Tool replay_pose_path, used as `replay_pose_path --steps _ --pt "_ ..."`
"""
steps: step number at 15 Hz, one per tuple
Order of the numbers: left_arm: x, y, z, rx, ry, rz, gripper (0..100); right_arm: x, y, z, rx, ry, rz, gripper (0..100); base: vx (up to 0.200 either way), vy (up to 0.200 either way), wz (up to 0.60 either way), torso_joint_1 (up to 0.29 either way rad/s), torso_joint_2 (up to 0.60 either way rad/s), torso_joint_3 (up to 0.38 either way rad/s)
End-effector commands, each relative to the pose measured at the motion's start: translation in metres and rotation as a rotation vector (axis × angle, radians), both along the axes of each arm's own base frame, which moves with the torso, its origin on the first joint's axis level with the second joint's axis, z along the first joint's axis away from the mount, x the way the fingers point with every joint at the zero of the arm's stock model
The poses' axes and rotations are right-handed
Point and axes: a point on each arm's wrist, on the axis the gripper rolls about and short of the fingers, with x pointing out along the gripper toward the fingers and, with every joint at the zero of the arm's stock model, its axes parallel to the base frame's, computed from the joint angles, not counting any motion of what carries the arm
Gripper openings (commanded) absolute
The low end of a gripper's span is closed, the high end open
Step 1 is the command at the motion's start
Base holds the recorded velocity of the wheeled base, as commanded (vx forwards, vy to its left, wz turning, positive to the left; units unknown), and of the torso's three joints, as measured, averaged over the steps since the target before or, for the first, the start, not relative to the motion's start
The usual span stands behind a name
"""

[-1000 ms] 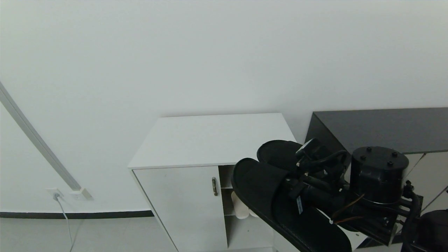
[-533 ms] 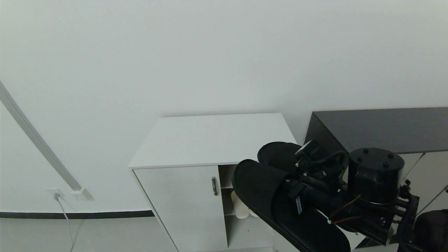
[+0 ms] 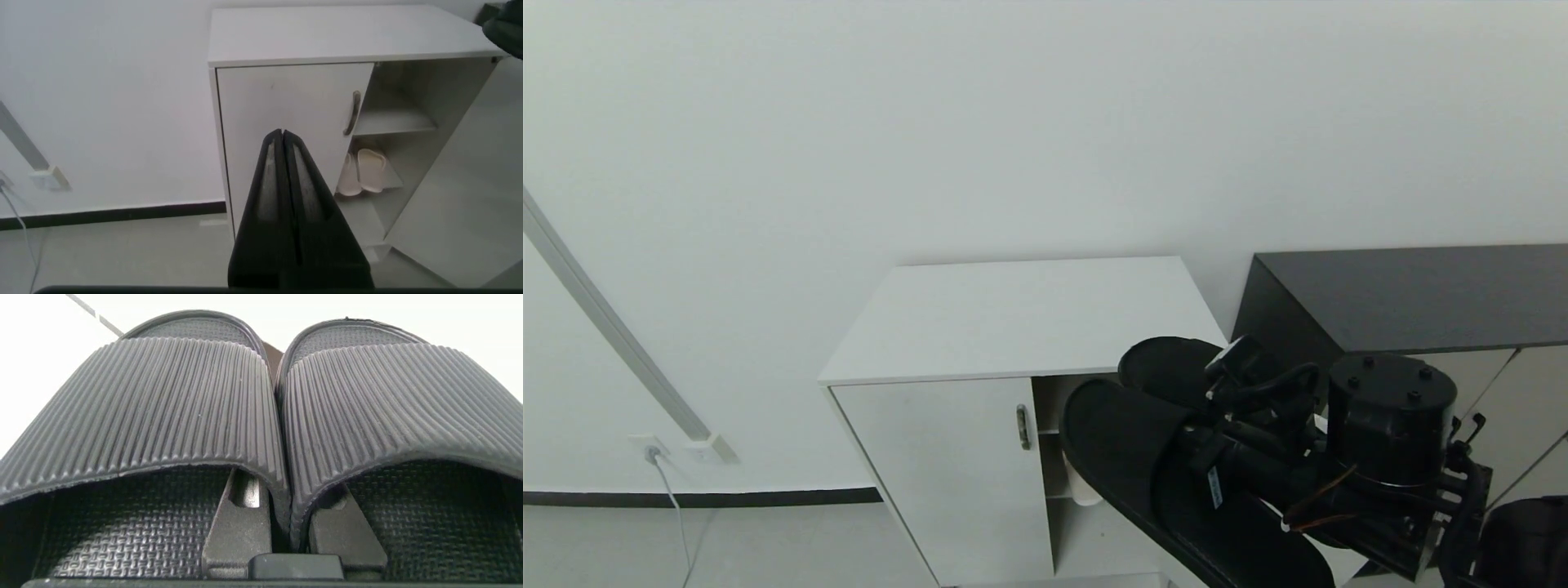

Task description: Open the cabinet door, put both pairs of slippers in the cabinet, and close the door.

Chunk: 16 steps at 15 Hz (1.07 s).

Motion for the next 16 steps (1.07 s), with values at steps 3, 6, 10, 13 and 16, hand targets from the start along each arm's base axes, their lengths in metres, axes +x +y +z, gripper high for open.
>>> replay_pose_path --steps 3,6,10,13,16 --pt "0.000 0.000 0.000 0.000 0.001 0.000 0 -0.001 0.001 -0.002 -0.004 0.005 0.005 0 0.000 0.000 0.00 -0.159 0.36 0.206" --pt "0.000 0.000 0.000 0.000 0.001 0.000 0 -0.002 0.001 -0.007 -0.008 0.009 0.006 0 0.000 0.000 0.00 -0.160 0.38 0.216" --pt "0.000 0.000 0.000 0.000 0.001 0.000 0 0.000 0.004 -0.011 -0.011 0.010 0.011 0 0.000 0.000 0.00 -0.198 0.46 0.260" --pt "0.000 0.000 0.000 0.000 0.001 0.000 0 0.000 0.005 -0.012 -0.006 0.004 0.011 0 0.000 0.000 0.00 -0.222 0.55 0.313" --pt "0.000 0.000 0.000 0.000 0.001 0.000 0 0.000 0.005 -0.013 -0.008 0.007 0.011 0 0.000 0.000 0.00 -0.216 0.54 0.326"
